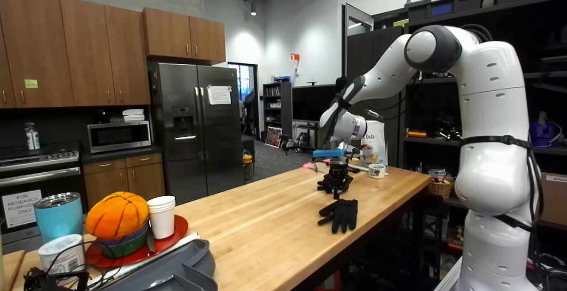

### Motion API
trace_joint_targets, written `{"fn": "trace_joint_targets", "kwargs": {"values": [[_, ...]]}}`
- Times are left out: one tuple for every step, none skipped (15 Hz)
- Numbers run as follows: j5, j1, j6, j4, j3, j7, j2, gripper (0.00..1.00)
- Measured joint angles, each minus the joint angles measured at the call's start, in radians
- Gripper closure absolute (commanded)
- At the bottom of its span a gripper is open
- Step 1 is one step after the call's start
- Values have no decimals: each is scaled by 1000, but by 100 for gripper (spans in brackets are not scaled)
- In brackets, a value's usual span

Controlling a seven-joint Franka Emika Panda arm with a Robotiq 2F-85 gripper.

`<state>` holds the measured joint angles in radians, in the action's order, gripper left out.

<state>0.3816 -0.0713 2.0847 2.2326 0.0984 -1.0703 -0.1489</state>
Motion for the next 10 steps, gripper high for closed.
{"fn": "trace_joint_targets", "kwargs": {"values": [[0,0,0,0,0,0,1,100],[0,0,0,0,0,0,2,100],[0,0,1,0,1,-1,5,100],[0,0,2,0,2,-1,11,100],[0,0,5,0,3,-1,18,100],[-1,0,12,1,3,-1,28,100],[-4,0,25,3,3,-1,40,100],[-7,2,45,8,2,-1,53,100],[-10,5,74,14,1,-1,65,100],[-19,9,123,25,-3,-2,78,100]]}}
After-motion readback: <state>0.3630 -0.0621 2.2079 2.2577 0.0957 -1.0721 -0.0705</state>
